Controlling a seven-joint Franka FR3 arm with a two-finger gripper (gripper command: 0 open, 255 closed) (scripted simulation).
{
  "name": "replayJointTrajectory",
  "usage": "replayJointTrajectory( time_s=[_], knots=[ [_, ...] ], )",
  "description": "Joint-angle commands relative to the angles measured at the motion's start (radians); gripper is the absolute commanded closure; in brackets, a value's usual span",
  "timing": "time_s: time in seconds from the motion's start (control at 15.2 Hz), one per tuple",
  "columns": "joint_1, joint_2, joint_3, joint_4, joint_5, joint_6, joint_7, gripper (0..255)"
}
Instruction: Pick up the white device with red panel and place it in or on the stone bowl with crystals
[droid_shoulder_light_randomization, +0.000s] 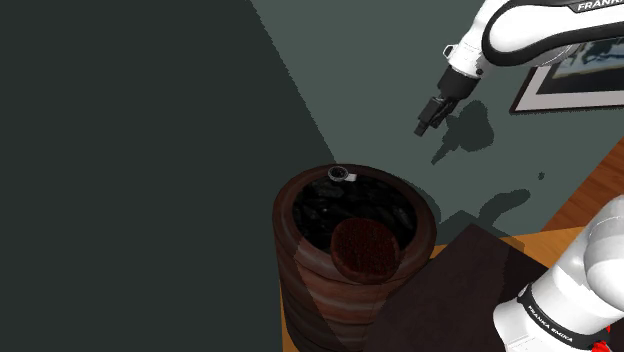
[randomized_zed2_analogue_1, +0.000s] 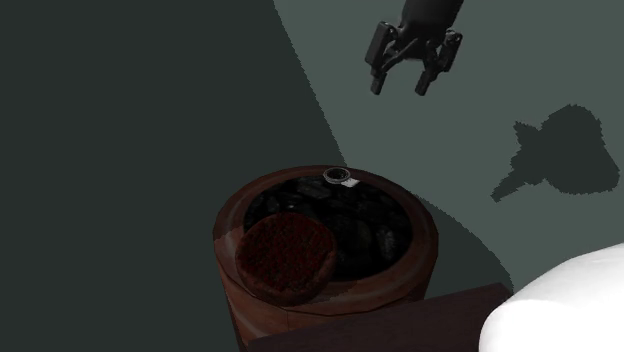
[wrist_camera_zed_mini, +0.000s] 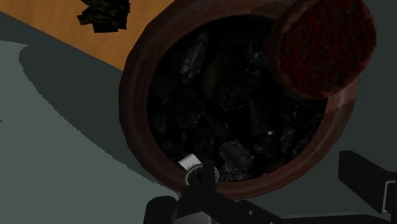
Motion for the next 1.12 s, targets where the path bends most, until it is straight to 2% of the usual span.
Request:
replayJointTrajectory(
  time_s=[0.0, 0.26, 0.53, 0.86, 1.06],
  knots=[
    [0.022, 0.067, -0.040, -0.011, 0.012, 0.087, -0.076, 0],
    [0.083, 0.211, -0.119, 0.000, 0.068, 0.227, -0.233, 0],
    [0.162, 0.374, -0.201, 0.043, 0.185, 0.341, -0.427, 0],
    [0.241, 0.605, -0.266, 0.147, 0.443, 0.417, -0.739, 0],
    [0.232, 0.747, -0.247, 0.234, 0.609, 0.423, -0.926, 0]
  ],
)
